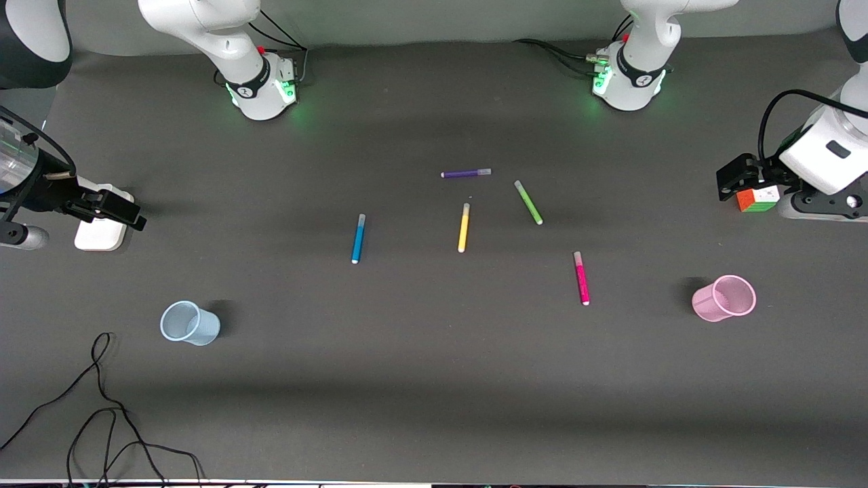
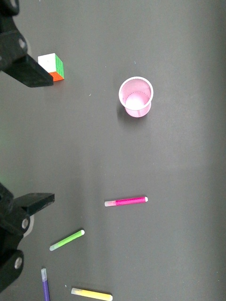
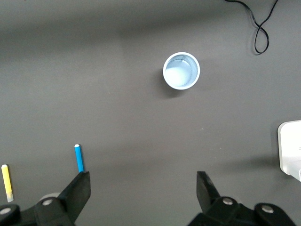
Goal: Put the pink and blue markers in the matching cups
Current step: 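Reach the right gripper to the blue marker while the left gripper reaches the pink marker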
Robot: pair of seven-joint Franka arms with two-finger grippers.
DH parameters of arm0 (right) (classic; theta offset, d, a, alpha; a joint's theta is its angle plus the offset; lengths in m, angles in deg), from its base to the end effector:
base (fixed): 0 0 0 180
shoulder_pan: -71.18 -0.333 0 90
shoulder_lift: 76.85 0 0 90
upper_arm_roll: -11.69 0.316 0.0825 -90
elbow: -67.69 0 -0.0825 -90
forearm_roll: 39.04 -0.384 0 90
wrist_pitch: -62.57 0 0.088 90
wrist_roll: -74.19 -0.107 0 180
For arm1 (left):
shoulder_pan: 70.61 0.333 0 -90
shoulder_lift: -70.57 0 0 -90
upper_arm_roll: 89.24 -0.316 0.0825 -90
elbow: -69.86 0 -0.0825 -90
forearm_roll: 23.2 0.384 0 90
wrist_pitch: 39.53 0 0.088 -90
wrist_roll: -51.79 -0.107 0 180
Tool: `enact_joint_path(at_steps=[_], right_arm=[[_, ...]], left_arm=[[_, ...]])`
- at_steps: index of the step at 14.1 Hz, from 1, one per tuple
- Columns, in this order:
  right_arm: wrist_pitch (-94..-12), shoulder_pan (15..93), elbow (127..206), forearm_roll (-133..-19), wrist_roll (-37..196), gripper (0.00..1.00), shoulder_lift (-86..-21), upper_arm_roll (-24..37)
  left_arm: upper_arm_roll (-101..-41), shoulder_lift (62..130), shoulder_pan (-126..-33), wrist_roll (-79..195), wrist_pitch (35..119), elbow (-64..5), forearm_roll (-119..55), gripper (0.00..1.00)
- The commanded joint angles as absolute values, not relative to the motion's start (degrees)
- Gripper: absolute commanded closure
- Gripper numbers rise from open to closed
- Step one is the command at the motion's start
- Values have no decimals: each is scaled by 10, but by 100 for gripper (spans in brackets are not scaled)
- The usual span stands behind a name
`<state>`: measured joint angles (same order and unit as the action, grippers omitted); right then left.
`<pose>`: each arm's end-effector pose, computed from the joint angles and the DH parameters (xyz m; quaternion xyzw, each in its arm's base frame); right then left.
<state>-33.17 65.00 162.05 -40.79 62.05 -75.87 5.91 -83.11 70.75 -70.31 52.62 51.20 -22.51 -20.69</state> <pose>0.5666 0.0074 0.5877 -0.9945 0.1037 -0.0019 0.0146 0.5529 -0.0517 0.6044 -0.9987 0.0442 0.0146 0.0226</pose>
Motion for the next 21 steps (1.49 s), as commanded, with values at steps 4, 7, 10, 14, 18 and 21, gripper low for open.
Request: enact_joint_path(at_steps=[4,7,10,14,18,21], right_arm=[[-322,650,1595,-418,622,0,-749,58],[-320,649,1596,-420,622,0,-740,63],[-298,620,1552,-424,622,1,-703,63],[-265,592,1447,-477,596,1,-618,63],[-254,552,1413,-520,577,1,-524,64],[-254,513,1412,-564,579,1,-433,65]], left_arm=[[-832,714,-703,519,500,-209,-200,0],[-830,714,-710,509,474,-208,-199,0],[-827,733,-712,492,456,-207,-201,0],[-827,759,-714,492,425,-210,-206,0],[-827,786,-711,494,428,-228,-249,0],[-827,813,-714,503,469,-238,-257,0]])
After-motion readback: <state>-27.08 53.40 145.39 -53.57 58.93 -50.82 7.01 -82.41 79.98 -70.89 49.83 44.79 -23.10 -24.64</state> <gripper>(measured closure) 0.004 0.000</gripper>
